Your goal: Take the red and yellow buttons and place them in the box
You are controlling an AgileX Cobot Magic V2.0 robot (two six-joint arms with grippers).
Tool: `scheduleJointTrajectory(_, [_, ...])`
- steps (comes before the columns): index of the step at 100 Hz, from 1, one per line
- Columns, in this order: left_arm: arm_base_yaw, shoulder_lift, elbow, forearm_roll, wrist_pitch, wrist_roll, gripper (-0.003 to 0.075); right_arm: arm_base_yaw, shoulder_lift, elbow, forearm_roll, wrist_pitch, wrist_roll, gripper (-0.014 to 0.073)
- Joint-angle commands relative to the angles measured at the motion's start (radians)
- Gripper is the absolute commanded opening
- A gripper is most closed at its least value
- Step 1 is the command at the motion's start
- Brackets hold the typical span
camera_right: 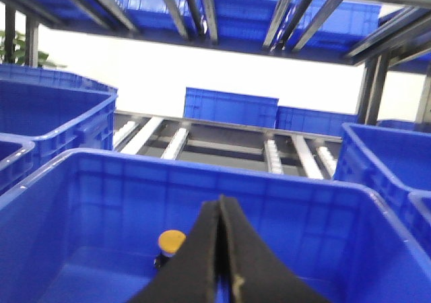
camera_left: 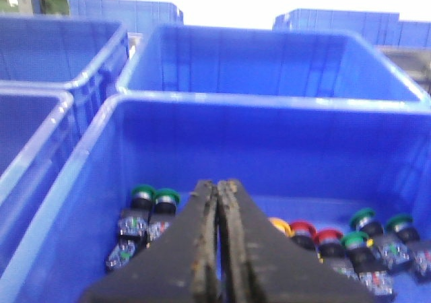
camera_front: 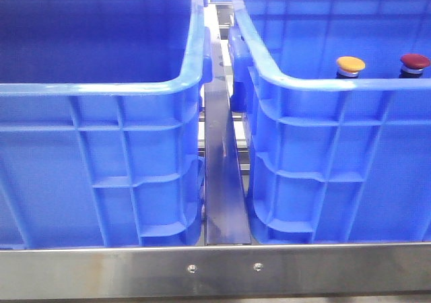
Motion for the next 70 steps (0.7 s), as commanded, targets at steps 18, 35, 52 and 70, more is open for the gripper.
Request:
scheduleJointTrajectory(18, [0.004, -0.099, 0.051, -0.007, -0.126, -0.009, -0.0020, 0.000, -0.115, 0.010, 0.086, -0.079, 0.005, -0.0066])
scheduleJointTrajectory(35, [0.004, -0.107, 0.062, 0.001, -0.123, -0.009, -0.0020, 0.000, -0.114, 0.011, 0.086, -0.082, 0.005, -0.0069])
scheduleJointTrajectory(52, [0.004, -0.107, 0.062, 0.001, -0.124, -0.009, -0.0020, 0.000, -0.114, 0.011, 0.086, -0.078, 0.005, -0.0069])
scheduleJointTrajectory(70, [0.004, -0.107, 0.062, 0.001, -0.124, -0.009, -0.0020, 0.000, -0.114, 0.011, 0.086, -0.075, 0.005, -0.0069])
